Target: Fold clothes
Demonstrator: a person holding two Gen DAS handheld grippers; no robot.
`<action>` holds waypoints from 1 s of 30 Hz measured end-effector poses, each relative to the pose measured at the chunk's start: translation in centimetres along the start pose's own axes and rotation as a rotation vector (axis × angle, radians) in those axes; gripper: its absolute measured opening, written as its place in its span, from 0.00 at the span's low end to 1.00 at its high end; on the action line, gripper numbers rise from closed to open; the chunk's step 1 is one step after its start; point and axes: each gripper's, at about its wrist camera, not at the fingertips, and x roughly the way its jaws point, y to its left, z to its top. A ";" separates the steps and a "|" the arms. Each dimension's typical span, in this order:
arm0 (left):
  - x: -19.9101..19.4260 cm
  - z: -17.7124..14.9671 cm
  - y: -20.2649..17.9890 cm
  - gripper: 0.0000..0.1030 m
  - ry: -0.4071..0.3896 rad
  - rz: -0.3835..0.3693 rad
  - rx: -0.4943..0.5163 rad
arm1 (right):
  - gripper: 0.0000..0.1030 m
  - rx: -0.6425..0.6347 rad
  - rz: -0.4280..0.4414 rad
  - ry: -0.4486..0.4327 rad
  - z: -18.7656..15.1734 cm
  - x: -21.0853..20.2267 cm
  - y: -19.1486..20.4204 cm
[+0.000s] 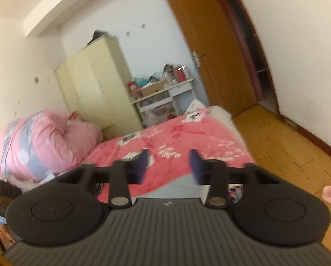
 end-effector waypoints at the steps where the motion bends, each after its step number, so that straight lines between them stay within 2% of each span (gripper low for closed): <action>1: 1.1 -0.1 -0.4 0.61 0.009 0.029 0.014 | 0.18 -0.002 -0.021 0.034 -0.3 1.4 0.2; 3: 2.8 -0.5 -0.7 0.59 0.021 0.062 0.038 | 0.16 -0.012 -0.106 0.145 -1.6 4.5 -0.2; 6: 4.3 -1.2 -1.1 0.54 0.027 0.080 0.076 | 0.12 0.003 -0.299 0.284 -4.6 8.0 -2.5; 10: 4.7 -0.9 -2.4 0.56 0.036 0.120 0.161 | 0.14 0.144 -0.417 0.212 -4.6 6.2 -4.8; 11: 4.2 -0.8 -2.6 0.56 0.029 0.126 0.173 | 0.15 0.142 -0.439 0.183 -4.3 5.0 -4.7; 14: 1.8 -0.7 -3.3 0.57 -0.020 0.114 0.225 | 0.15 0.126 -0.367 0.025 -3.1 -0.9 -3.0; 16: 0.0 -1.0 -4.2 0.58 -0.043 0.088 0.280 | 0.15 0.056 -0.315 -0.015 -3.0 -5.2 -0.4; 18: -1.1 -2.2 -5.7 0.58 -0.020 0.073 0.374 | 0.15 -0.042 -0.273 0.000 -4.2 -8.2 2.6; 21: -0.3 -5.0 -8.2 0.60 0.081 0.075 0.525 | 0.15 -0.161 -0.255 0.063 -7.1 -10.1 5.9; 22: 0.3 -5.7 -8.8 0.63 0.100 0.099 0.549 | 0.14 -0.167 -0.264 0.111 -8.5 -9.4 5.9; 25: 0.6 -5.8 -9.8 0.62 0.111 0.158 0.512 | 0.13 -0.113 -0.351 0.213 -11.9 -6.3 4.6; 27: -0.8 -5.3 -10.4 0.60 0.103 0.185 0.486 | 0.14 -0.025 -0.378 0.151 -11.4 -7.4 4.9; 30: -6.6 -5.8 -11.9 0.65 0.048 0.209 0.518 | 0.18 -0.009 -0.391 0.072 -12.0 -12.1 9.7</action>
